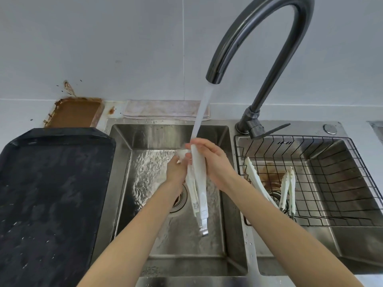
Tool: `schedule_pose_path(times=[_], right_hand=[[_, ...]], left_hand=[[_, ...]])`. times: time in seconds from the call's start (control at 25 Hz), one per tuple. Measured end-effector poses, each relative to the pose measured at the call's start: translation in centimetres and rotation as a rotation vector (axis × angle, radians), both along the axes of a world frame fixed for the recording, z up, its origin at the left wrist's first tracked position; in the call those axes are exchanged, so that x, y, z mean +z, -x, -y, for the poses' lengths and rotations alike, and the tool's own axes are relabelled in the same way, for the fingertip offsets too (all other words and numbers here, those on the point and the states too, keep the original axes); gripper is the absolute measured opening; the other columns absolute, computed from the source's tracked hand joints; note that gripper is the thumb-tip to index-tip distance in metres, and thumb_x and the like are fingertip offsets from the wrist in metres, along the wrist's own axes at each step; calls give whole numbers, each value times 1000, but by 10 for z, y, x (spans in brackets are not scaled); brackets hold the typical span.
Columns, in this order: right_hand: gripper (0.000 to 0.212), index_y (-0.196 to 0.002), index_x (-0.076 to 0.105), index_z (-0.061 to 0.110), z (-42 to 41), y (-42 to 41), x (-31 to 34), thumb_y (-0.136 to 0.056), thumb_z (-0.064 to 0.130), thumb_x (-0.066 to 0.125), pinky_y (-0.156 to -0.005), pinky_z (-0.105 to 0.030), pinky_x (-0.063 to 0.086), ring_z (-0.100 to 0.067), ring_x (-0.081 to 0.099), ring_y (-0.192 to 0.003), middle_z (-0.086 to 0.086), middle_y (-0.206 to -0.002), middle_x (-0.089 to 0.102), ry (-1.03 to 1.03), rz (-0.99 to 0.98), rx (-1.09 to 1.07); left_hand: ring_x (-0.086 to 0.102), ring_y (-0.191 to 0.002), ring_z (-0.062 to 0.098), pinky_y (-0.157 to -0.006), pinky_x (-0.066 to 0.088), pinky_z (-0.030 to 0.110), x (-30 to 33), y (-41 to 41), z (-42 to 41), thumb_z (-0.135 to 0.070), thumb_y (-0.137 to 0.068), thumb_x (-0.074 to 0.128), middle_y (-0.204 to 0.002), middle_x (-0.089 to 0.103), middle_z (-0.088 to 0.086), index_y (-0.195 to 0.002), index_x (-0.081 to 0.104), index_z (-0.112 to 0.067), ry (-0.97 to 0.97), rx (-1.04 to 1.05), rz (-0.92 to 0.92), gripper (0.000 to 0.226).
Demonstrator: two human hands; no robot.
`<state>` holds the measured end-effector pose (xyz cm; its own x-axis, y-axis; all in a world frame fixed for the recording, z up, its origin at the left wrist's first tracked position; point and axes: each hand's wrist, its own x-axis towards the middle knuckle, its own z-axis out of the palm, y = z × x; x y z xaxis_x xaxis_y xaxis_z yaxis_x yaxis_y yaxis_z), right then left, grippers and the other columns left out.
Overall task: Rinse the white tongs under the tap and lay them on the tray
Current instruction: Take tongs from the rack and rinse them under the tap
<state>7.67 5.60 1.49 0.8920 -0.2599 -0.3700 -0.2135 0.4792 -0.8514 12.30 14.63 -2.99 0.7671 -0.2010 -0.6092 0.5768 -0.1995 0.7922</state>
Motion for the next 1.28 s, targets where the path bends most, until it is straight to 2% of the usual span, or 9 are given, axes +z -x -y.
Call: schedule_pose_path(times=[0.08, 0.28, 0.36, 0.48, 0.6, 0.8, 0.92, 1.12, 1.28], right_hand=[[19, -97, 65, 26, 6, 0, 1, -94, 16, 49, -68, -28, 53, -12, 66, -75, 0, -90, 71, -47, 22, -65], [16, -103, 62, 18, 16, 1, 1, -94, 21, 49, -56, -24, 50, -11, 58, -54, 1, -65, 65, 84, -11, -171], [24, -87, 66, 18, 18, 4, 1, -95, 30, 47, -53, -13, 50, -3, 59, -48, 8, -50, 62, 271, -58, -170], [43, -58, 56, 18, 21, 9, 0, -95, 37, 43, -47, -6, 46, 1, 52, -38, 8, -37, 55, 388, -103, -200], [46, -56, 48, 18, 23, 9, -1, -96, 39, 38, -45, -11, 44, 0, 45, -32, 6, -33, 50, 369, -140, -244], [34, -69, 43, 22, 18, 4, 2, -94, 44, 38, -58, -15, 40, -4, 45, -58, 8, -62, 44, 480, -117, -210], [21, -90, 44, 22, 7, -9, 7, -89, 41, 53, -63, -15, 40, -1, 47, -69, 11, -77, 45, 662, -83, -29], [21, -107, 55, 5, -2, -44, 29, -93, 20, 50, -58, -8, 37, -9, 48, -66, 4, -74, 51, 958, 50, 166], [32, -111, 56, 5, -2, -54, 31, -97, 27, 38, -67, -22, 35, -19, 53, -73, -8, -86, 59, 1156, 37, 148]], left_hand=[[63, -90, 32, -75, 52, 38, 3, -3, 5, -25, -93, 47, -98, 66, 15, -96, 58, -10, -65, 4, 100, 19], [62, -67, 16, -57, 48, 25, 11, -5, 18, -26, -95, 44, -71, 63, 0, -81, 58, -17, 1, -129, 177, 23], [65, -61, 9, -56, 52, 23, 13, -3, 19, -14, -95, 44, -67, 67, -4, -90, 62, -15, 122, -175, 115, 19], [65, -80, 16, -78, 55, 36, 12, -4, 19, -4, -94, 41, -85, 68, -2, -104, 61, -16, 187, -151, 90, 25], [68, -73, 14, -69, 57, 28, 13, -3, 20, -15, -96, 43, -85, 68, 0, -107, 61, -7, 137, -112, 178, 23], [64, -68, 21, -73, 55, 43, 10, -16, 7, -15, -99, 32, -96, 66, 17, -114, 53, -1, 30, 66, 105, 29], [63, -85, 25, -66, 52, 35, 10, -23, -5, -6, -97, 28, -109, 62, 16, -127, 42, -2, 44, 89, -13, 33], [61, -92, 26, -77, 53, 42, 8, -27, -18, 10, -90, 25, -117, 55, 21, -133, 33, 0, 266, 226, -165, 45], [60, -77, 24, -72, 52, 33, 13, -32, -14, 17, -86, 29, -109, 53, 19, -112, 40, -4, 432, 289, -183, 35]])
